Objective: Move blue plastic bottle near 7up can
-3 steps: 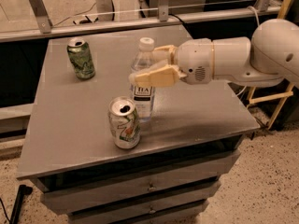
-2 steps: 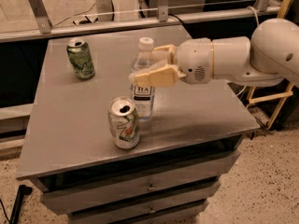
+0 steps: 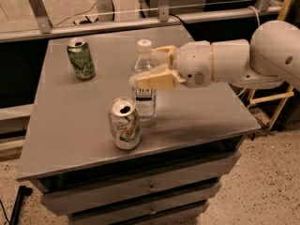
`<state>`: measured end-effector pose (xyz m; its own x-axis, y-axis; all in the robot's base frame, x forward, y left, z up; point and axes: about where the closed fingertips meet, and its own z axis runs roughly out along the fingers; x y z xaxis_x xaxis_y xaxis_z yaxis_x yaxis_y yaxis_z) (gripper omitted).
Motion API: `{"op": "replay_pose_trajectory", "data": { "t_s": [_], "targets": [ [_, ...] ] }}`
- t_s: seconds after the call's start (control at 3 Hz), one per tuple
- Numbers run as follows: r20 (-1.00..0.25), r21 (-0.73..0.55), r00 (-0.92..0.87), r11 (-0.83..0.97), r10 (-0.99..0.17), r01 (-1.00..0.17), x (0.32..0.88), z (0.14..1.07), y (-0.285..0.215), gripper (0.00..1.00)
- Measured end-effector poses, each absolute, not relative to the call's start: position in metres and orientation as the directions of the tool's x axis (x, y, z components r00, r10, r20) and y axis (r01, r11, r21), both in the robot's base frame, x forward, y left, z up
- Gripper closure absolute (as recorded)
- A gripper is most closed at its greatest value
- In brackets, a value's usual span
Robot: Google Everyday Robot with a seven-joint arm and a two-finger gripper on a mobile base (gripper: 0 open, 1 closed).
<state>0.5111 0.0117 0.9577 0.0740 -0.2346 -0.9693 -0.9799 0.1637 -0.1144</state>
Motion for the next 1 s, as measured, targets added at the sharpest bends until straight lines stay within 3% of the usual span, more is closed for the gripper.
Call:
{"op": "replay_pose_trajectory", "data": {
  "t_s": [0.33, 1.0],
  "targets": [
    [-0.969, -0.116, 0.076, 0.16, -0.235, -0.98, 0.51, 0.958, 0.014, 0.0],
    [-0.996, -0.09, 0.086, 0.236, -0.024, -0.968, 0.501, 1.009, -0.021, 0.0]
  ]
}}
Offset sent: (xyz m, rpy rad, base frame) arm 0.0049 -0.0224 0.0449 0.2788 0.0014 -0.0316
